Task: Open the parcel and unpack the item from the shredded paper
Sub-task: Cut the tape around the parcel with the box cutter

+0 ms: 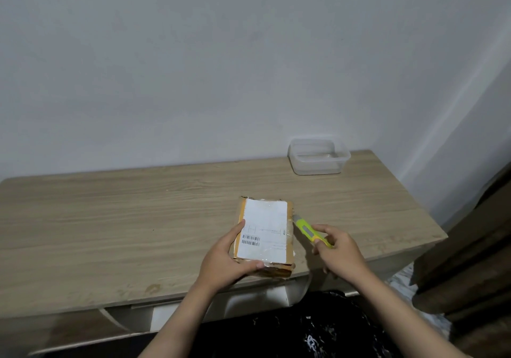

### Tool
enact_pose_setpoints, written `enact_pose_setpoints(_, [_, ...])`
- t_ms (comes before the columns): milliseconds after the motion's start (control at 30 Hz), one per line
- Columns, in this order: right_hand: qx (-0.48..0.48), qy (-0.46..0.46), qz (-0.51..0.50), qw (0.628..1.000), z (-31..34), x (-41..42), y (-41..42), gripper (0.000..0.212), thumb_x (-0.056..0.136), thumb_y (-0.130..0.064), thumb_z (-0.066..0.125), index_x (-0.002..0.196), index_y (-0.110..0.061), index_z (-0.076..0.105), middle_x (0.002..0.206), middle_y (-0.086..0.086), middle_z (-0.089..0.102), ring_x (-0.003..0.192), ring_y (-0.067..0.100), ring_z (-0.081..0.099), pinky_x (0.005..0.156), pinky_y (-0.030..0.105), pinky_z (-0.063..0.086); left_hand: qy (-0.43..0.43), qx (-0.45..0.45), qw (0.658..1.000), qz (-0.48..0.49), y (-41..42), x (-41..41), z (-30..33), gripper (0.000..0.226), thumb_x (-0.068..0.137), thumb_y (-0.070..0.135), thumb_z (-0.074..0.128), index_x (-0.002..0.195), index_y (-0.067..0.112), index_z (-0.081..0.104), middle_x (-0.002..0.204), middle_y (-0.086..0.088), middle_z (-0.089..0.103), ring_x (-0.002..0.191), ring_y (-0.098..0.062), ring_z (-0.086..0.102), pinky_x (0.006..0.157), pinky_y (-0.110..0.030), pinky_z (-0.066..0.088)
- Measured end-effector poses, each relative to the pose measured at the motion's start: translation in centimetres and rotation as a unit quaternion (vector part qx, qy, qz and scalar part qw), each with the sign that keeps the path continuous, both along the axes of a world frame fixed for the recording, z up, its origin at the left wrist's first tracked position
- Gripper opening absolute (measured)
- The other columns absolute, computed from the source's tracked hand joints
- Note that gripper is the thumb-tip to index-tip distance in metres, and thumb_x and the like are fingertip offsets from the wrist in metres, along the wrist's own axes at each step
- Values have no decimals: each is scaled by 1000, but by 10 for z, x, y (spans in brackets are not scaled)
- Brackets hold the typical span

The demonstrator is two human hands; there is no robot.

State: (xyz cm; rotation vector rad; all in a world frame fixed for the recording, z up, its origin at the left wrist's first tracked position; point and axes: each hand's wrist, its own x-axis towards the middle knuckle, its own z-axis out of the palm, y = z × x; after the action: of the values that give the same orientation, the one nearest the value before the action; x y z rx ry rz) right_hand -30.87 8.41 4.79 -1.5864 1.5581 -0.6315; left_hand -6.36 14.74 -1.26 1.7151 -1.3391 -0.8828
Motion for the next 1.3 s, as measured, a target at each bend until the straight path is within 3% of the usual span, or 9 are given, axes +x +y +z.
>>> enact_pose_setpoints(200, [12, 4, 18, 1000, 3, 4, -2, 36, 90, -11, 52, 123, -24, 58, 86, 13, 68, 32, 6, 51, 31, 16, 35, -7, -11, 999, 39, 0, -10, 0, 98, 42, 59, 81, 132, 47, 44, 133, 20, 53, 121, 1, 50, 102, -31, 45])
enact_pose_setpoints(367, [22, 9, 30, 999, 10, 1, -3, 33, 90, -10, 52, 118, -25, 60, 78, 10, 67, 30, 8, 48, 30, 16, 34, 4, -5, 999, 49, 0, -11, -5, 97, 40, 63, 83, 127, 58, 41, 130, 22, 55, 112, -5, 60, 93, -37, 52])
enact_pose_setpoints(567, [18, 59, 88, 994, 21, -11, -4, 35, 90, -10, 53, 121, -24, 59, 76, 7, 65, 30, 8, 48, 31, 16, 34, -13, -17, 998, 52, 1, -13, 0, 96, 42, 62, 78, 131, 46, 46, 131, 19, 54, 120, 2, 48, 99, -25, 42])
enact_pose_setpoints(767, [19, 92, 124, 988, 28, -12, -1, 37, 90, -11, 52, 125, -23, 56, 80, 0, 61, 31, 5, 49, 32, 15, 34, -5, -17, 998, 58, 1, -14, 0, 95, 42, 61, 79, 130, 45, 47, 130, 18, 56, 120, 1, 49, 100, -25, 42])
enact_pose_setpoints(1033, [26, 82, 110, 990, 25, -7, -3, 34, 89, -10, 51, 120, -21, 57, 84, 17, 68, 31, 9, 49, 32, 17, 34, -5, -13, 999, 50, 2, -14, 0, 96, 42, 63, 78, 131, 46, 45, 132, 18, 55, 121, 0, 49, 100, -26, 42])
enact_pose_setpoints(1300, [17, 83, 125, 988, 15, -13, 14, 30, 88, -12, 53, 113, -26, 61, 68, 1, 59, 29, 8, 48, 38, 18, 39, 2, -16, 998, 56, 1, -15, 0, 96, 42, 62, 77, 131, 43, 47, 130, 16, 56, 119, 1, 50, 97, -22, 41])
